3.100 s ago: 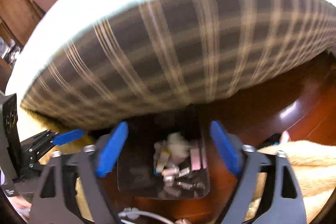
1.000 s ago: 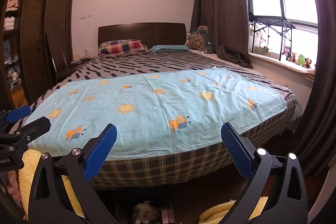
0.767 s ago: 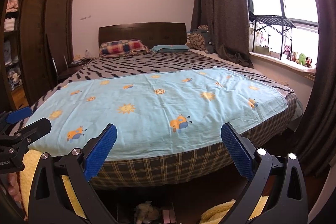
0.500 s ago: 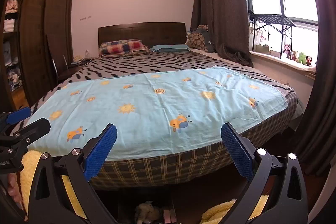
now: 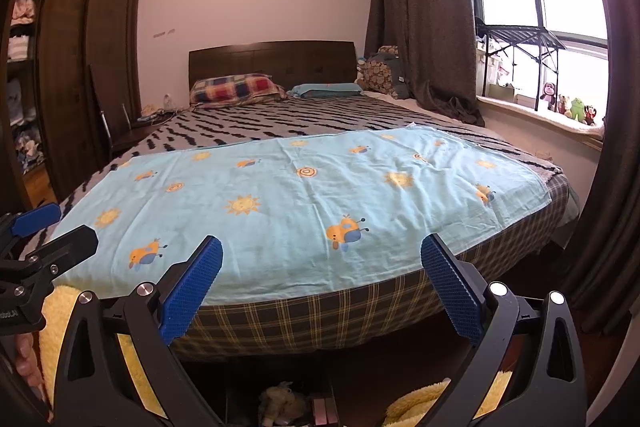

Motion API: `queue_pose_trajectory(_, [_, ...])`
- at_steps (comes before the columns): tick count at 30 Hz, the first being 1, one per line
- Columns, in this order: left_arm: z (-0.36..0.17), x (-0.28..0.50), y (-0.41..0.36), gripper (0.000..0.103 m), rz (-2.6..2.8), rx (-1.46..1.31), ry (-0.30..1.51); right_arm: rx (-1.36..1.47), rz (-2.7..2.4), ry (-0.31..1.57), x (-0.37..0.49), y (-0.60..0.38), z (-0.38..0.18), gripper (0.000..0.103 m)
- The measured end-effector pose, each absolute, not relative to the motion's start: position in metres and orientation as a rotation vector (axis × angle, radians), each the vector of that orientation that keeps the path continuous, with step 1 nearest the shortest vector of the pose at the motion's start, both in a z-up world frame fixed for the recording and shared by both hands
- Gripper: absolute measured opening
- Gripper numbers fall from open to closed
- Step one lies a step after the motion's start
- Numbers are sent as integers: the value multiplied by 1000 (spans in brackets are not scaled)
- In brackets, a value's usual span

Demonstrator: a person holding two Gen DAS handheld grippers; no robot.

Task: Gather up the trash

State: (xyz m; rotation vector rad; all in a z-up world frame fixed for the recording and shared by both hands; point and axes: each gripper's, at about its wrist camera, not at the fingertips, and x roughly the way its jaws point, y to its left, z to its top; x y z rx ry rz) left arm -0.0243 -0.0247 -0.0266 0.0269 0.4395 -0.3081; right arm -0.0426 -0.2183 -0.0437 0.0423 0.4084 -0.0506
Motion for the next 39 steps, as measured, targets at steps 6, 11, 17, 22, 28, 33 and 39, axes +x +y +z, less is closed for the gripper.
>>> queue_pose_trajectory(6, [-27, -25, -25, 95, -308, 27, 439, 42, -52, 407, -43, -218, -44, 100])
queue_pose_trajectory(11, [-27, -25, -25, 95, -308, 27, 441, 42, -56, 409, -43, -217, -44, 100])
queue_pose_trajectory(17, [-26, -26, -27, 95, -304, 24, 442, 42, -54, 412, -42, -217, -44, 100])
queue_pose_trajectory(22, [-25, -25, -26, 95, -293, 21, 445, 42, -55, 411, -42, -217, -44, 100])
queue_pose_trajectory(28, [-25, -26, -26, 95, -286, 21, 446, 40, -61, 410, -42, -216, -45, 100])
queue_pose_trajectory(33, [-28, -24, -26, 95, -304, 6, 469, 40, -58, 411, -42, -216, -45, 100])
queue_pose_trajectory(39, [-25, -26, -22, 95, -295, -12, 445, 41, -58, 414, -42, -217, -45, 100])
